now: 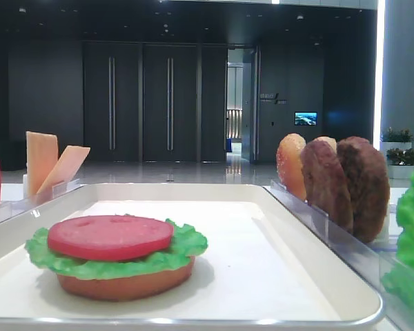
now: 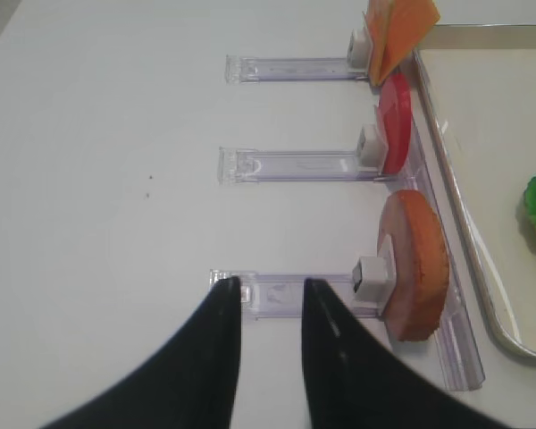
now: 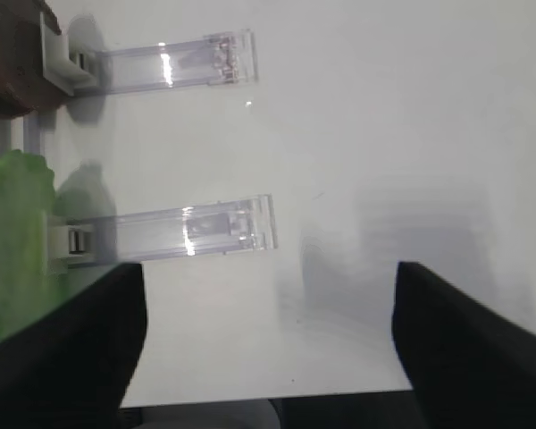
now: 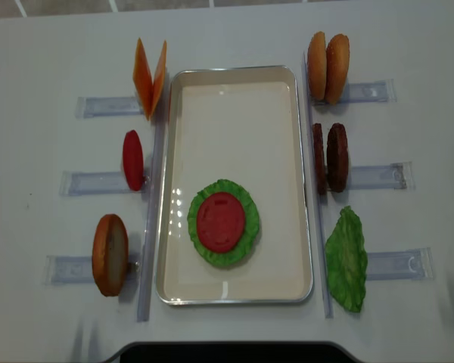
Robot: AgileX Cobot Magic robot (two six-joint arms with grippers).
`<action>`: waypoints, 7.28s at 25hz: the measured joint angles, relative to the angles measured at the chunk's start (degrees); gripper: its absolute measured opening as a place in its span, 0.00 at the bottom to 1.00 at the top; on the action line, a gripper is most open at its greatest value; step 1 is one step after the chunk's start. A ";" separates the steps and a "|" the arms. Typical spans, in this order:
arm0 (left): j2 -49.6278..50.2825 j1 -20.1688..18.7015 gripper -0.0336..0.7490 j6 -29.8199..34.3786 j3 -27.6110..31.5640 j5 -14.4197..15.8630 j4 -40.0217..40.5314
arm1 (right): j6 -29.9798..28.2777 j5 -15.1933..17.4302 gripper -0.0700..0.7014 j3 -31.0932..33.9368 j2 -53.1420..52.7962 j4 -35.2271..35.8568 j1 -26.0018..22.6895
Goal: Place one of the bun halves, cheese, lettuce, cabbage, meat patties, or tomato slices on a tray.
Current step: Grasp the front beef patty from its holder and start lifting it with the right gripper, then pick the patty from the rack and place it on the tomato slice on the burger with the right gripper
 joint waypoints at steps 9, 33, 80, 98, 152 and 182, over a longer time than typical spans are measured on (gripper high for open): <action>0.00 0.00 0.23 0.00 0.00 0.00 0.00 | -2.62 0.16 0.79 -13.47 22.63 5.14 0.00; 0.00 0.00 0.07 0.00 0.00 0.00 0.00 | -3.76 -0.08 0.79 -26.66 45.78 6.12 0.07; 0.00 0.00 0.04 0.00 0.00 0.00 0.00 | 20.55 -10.41 0.79 -34.03 59.16 5.52 34.23; 0.00 0.00 0.04 0.00 0.00 0.00 0.00 | 20.44 -11.11 0.79 -34.19 62.79 3.02 34.23; 0.00 0.00 0.04 0.00 0.00 0.00 0.00 | 23.84 -11.16 0.26 -34.24 66.13 -6.62 34.30; 0.00 0.00 0.04 0.00 0.00 0.00 0.00 | 23.07 -10.37 0.23 -34.24 55.09 -5.75 34.30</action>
